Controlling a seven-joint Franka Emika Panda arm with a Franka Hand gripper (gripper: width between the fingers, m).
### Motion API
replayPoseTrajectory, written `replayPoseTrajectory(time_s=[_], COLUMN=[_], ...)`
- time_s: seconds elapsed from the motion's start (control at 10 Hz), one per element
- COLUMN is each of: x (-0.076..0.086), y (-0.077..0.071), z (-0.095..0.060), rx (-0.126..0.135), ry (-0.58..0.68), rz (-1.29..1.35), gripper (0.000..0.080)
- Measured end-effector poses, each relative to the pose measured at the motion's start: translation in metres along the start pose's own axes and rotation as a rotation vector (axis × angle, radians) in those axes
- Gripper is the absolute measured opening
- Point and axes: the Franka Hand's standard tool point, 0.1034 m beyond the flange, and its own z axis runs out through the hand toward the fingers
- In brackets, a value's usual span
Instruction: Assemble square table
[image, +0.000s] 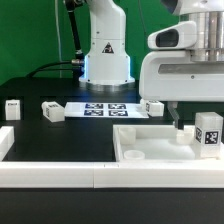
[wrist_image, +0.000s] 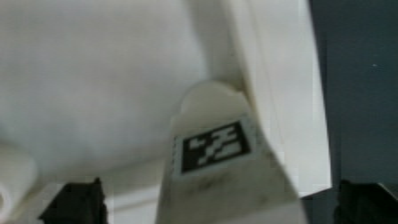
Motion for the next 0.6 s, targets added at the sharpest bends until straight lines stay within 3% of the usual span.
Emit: replayPoseTrajectory(time_s=[0.1, 0.3, 0.5, 0.6], x=[0.0077, 0.0087, 0.0086, 0.0085], y=[0.0031, 0.0058, 0.0056, 0.0053], z=[-0.0035, -0.0030, -0.0029, -0.0030], rx=[-0.008, -0.009, -0.007, -0.007], ry=[0.010, 0.010, 0.010, 0.010], rz=[-0.207, -0.294, -0.218, -0.146], gripper=[0.0649, 0.0649, 0.0390, 0.0390])
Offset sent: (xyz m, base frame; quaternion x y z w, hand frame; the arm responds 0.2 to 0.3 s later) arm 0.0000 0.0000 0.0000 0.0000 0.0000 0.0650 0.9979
